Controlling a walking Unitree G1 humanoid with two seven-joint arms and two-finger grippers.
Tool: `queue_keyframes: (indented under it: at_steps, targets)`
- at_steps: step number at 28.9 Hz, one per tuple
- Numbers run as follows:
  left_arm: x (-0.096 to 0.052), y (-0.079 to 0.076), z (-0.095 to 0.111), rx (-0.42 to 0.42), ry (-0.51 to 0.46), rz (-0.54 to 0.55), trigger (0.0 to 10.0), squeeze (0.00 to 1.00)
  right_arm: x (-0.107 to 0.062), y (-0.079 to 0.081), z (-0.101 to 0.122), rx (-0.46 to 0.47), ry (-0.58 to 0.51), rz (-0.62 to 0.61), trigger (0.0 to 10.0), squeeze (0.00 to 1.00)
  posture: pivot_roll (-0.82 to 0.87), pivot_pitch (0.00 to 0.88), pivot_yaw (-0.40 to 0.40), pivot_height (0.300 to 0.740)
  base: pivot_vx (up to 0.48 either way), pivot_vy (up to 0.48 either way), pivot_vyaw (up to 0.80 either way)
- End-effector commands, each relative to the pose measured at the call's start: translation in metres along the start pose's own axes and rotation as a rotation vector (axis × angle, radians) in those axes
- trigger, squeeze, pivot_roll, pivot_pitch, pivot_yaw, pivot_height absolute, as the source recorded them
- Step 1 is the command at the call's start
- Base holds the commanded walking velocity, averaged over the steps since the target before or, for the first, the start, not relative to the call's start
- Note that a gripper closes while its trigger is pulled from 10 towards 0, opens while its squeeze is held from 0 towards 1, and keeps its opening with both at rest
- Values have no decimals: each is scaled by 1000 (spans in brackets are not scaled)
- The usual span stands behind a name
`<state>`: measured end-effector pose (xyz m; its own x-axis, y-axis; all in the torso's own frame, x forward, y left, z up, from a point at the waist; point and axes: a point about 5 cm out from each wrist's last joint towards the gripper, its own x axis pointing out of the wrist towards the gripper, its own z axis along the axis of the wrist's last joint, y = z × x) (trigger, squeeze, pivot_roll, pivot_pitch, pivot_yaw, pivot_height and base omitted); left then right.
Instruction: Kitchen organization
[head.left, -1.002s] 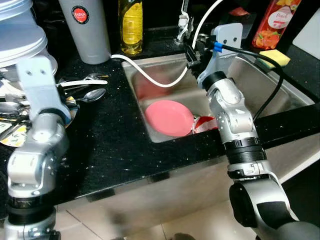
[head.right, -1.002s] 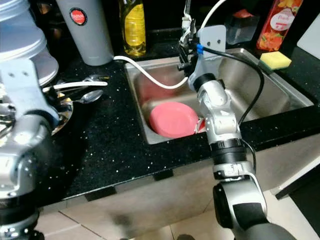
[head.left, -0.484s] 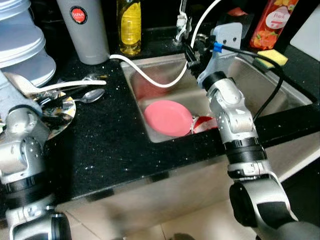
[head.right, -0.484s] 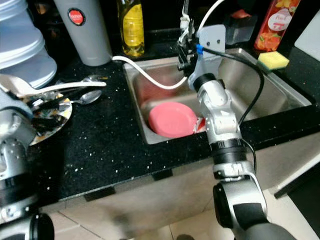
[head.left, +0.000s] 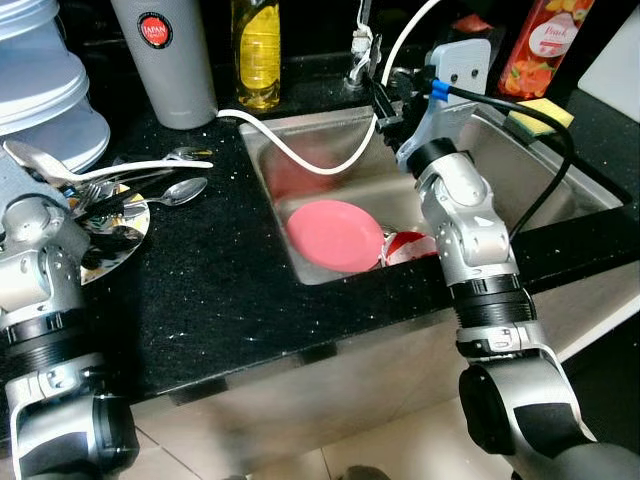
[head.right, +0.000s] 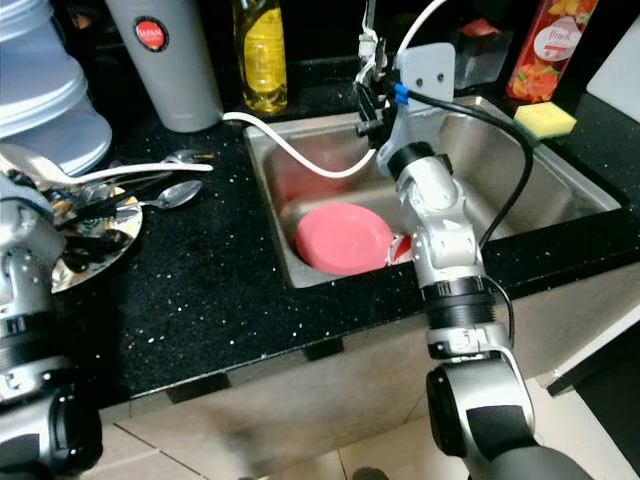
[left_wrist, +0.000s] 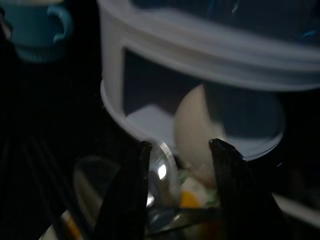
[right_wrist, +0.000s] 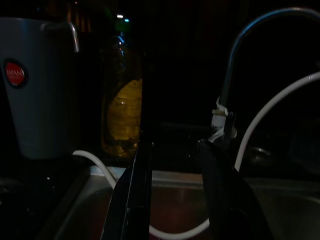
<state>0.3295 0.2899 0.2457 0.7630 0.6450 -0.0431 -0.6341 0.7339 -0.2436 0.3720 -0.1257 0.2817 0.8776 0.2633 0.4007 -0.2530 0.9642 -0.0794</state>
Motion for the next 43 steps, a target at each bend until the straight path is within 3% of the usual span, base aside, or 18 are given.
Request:
queue_keyframes:
  at_steps: [1,4,5,11,17,18,25,29,33,37,39,40,41,43]
  targets:
    - [2,-1,5,16,-23,1,10000,1000,-3,-2,1,-12,2,-9,10000,0,-41,44,1,740,0,0,0]
    - [2,-2,4,26,-20,1,10000,1000,-3,-2,1,-11,1,-9,10000,0,-41,43,-1,740,0,0,0]
    - [3,-3,3,29,-21,-1,10000,0,-3,-2,1,-11,1,-8,10000,0,-42,44,-1,740,0,0,0]
    - [8,-9,4,-11,-14,-8,10000,0,-1,-2,1,-9,1,-2,10000,0,-42,42,-8,740,0,0,0]
    - [8,6,4,14,-28,121,10000,0,-1,-1,1,-11,6,2,10000,0,-41,44,-14,740,0,0,0]
    - [6,9,9,56,-68,142,10000,0,-1,-1,1,-10,7,3,10000,0,-40,44,-14,740,0,0,0]
    - [4,8,6,54,-49,108,10000,0,0,0,1,-8,6,5,10000,0,-40,44,-12,740,0,0,0]
    - [8,15,-8,28,45,86,10000,0,0,0,2,-8,2,5,10000,0,-39,45,-13,740,0,0,0]
    - [10,17,-11,19,77,67,10000,0,0,-1,4,-7,-5,3,10000,0,-37,44,-12,740,0,0,0]
    - [15,30,-9,41,92,94,10000,0,1,-2,6,-8,-10,-1,10000,0,-36,43,-10,740,0,0,0]
    - [16,33,-9,49,95,102,9529,0,1,-2,6,-8,-10,-2,10000,0,-36,43,-10,740,0,0,0]
    - [16,35,-9,58,100,106,8118,0,1,-2,6,-8,-10,-2,10000,0,-34,41,-10,740,0,0,0]
    - [16,35,-9,58,100,106,8118,0,1,-2,6,-8,-10,-2,10000,0,-34,41,-10,740,0,0,0]
    - [18,40,-12,84,113,111,2588,0,1,-2,6,-6,-10,-1,10000,0,-35,38,-10,740,0,0,0]
